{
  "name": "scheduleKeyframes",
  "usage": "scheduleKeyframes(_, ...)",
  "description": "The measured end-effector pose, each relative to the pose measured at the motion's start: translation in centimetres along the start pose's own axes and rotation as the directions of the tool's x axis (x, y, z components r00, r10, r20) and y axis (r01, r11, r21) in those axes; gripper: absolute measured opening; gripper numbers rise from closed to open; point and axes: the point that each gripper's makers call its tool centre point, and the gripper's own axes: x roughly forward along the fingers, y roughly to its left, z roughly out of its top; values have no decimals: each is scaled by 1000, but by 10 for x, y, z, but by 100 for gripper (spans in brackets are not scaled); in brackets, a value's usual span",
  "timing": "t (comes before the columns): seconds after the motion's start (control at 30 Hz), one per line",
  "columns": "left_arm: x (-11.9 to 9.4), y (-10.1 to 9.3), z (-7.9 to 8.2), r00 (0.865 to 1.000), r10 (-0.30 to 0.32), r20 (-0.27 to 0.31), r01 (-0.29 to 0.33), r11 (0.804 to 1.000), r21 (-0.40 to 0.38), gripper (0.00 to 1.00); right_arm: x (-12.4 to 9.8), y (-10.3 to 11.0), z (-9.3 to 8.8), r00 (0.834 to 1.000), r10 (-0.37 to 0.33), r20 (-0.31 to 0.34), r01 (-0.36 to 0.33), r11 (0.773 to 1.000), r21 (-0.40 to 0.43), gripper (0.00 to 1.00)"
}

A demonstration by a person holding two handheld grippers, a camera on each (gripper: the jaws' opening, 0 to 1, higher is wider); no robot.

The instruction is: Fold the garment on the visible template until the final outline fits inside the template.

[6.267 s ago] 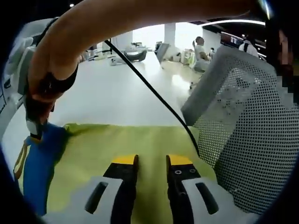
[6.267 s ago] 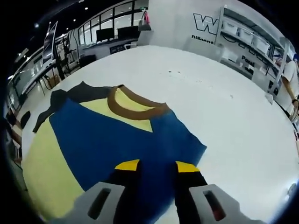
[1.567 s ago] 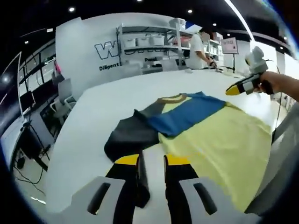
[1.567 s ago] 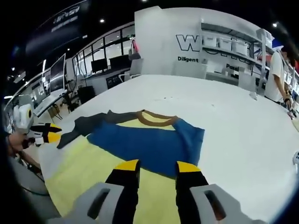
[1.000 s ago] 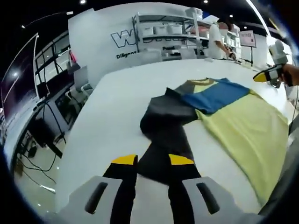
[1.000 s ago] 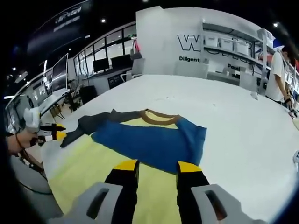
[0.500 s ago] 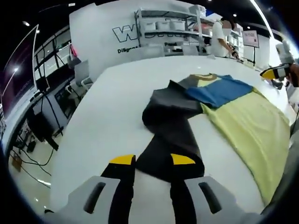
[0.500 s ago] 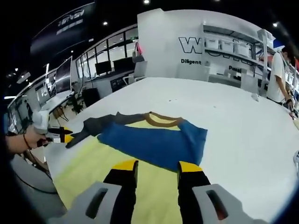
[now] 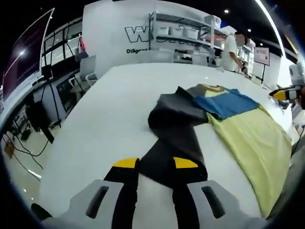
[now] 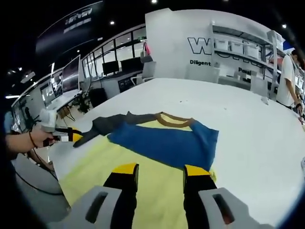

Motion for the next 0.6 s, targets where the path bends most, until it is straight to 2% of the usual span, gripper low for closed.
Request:
scheduleKeyframes(0.03,0,0,0,1000,5,0,-5,1000,4,20,0,2,-1,1000,11,-2,-11,1000,7,35)
scheduleKeyframes(0.2,4,-5,1,1000,4,13,-4,1000,26,0,-4,12,-8,999,27,-18,-27,1000,5,35)
scheduleKeyframes(0.3,5,-4,2,1000,13,8,-13,1000,24,0,-7,15,-10,999,34,-22,-34,999,0,35)
scheduleKeyframes(0.37,4,-1,1,999,31,-14,-31,999,-43,0,-8,18,-12,999,43,-25,-43,999,-4,35)
scheduleKeyframes(0.43,4,3,3,999,50,-16,-51,997,-60,0,-9,20,-14,999,47,-28,-47,999,-7,35)
scheduleKeyframes(0.47,2,7,8,998,68,9,-68,995,-77,0,-10,22,-15,998,52,-30,-52,999,-9,35)
scheduleKeyframes(0.53,-2,12,14,995,97,24,-93,988,-127,0,-11,24,-16,998,55,-31,-56,998,-9,36)
scheduleKeyframes(0.6,-11,23,31,986,144,79,-128,975,-179,0,-11,26,-19,998,60,-35,-60,998,-2,36)
